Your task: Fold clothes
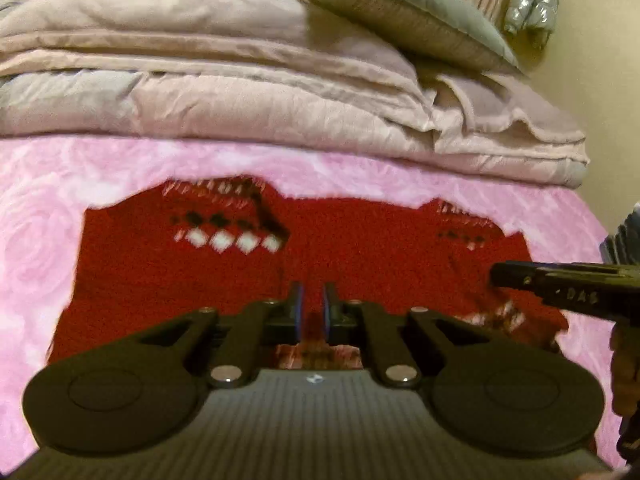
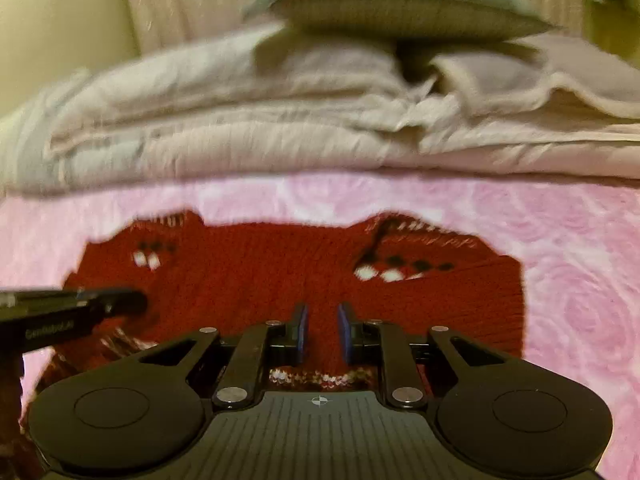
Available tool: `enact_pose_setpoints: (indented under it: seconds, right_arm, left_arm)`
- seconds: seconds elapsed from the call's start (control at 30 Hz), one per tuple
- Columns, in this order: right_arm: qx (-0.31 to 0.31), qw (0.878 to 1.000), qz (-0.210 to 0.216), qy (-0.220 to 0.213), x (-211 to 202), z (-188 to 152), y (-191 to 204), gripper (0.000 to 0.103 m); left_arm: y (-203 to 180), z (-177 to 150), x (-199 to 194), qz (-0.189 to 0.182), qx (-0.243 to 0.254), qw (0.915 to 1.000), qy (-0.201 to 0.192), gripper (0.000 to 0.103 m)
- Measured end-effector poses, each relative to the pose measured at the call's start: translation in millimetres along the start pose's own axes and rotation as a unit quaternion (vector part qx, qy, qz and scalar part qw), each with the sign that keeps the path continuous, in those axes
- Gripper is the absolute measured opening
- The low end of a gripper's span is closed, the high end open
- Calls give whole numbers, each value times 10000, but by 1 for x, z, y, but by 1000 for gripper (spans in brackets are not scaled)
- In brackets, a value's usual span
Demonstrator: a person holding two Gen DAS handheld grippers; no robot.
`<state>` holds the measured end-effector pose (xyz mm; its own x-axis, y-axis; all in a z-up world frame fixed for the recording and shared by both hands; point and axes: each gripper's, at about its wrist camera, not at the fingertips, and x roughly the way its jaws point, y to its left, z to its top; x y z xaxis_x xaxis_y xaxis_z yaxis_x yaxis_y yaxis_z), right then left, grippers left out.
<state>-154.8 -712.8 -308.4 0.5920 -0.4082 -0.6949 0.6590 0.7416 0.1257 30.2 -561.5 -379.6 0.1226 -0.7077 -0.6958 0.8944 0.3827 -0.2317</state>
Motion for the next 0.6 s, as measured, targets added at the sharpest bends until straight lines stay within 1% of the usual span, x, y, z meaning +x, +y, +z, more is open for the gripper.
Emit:
enact_pose_setpoints:
  seconds: [0.03,0.07,0.17,0.23,0.3,0.33,0.37,0.4,0.5,0.53,0.6]
  right_arm:
    - [7,9997,-127,215,4,-6,0,19]
    - [27,9992,-207,346,6,-10,-1,19]
    - [158,9991,-221,334,-6,-12,-1,19]
    - [244,9989,-231,326,-14,-14,-1,19]
    - [331,9987,-241,318,-22,-15,0,19]
    - [411,9983,-242,342,-28,-19,-1,23]
    - [520,9975,-261,407,-35,-27,0,39]
    - [550,9968,-330,476,-45,-39,2,44]
    - [454,9940,-597,801,-75,-83,9,44]
    - [409,9919,-720,961,-86,-103,11,44]
    - [253,9884,-965,1149,-113,-141,16,44]
  left_arm:
    - [2,-7,4,76,33,9998,196,7]
    - [4,-11,5,119,40,9995,295,8]
    - [7,-10,-9,115,-51,9998,174,7]
    - [10,-11,-25,92,-123,9999,51,8]
    - [14,-20,-42,16,-207,9997,91,8]
    - [17,-25,-49,-14,-231,9996,137,8]
    - [19,-35,-55,-38,-224,9994,250,8]
    - [22,-48,-63,-56,-212,9989,410,8]
    - [31,-95,-91,49,-175,9965,821,8]
    - [33,-111,-103,83,-166,9958,891,8]
    - [35,-139,-132,143,-134,9958,893,8]
